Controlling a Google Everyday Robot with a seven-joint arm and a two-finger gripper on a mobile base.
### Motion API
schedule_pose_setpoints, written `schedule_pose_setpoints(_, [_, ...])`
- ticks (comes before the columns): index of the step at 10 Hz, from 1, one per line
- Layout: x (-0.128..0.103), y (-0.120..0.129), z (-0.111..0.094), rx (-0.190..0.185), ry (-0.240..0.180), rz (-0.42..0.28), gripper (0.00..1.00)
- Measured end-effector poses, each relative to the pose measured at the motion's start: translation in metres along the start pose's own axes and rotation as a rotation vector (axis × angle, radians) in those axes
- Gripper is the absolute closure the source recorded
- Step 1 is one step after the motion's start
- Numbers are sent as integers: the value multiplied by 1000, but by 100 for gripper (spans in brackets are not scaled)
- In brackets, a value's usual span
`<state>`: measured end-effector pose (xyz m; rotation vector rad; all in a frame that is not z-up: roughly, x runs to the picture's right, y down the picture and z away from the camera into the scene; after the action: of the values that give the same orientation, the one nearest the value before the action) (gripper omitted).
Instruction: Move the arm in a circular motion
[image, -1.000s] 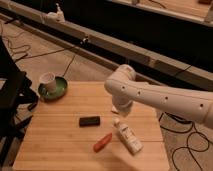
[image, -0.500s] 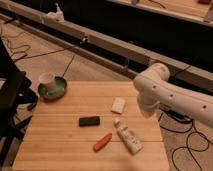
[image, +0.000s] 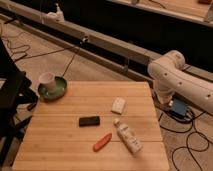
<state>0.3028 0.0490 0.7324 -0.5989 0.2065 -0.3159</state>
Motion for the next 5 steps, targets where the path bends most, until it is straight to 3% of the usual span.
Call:
schedule_pose_setpoints(3, [-27,-39,0,23,-6,-18,100])
schedule_pose_setpoints(5, [-77,-50,-8,39,-69,-94,100])
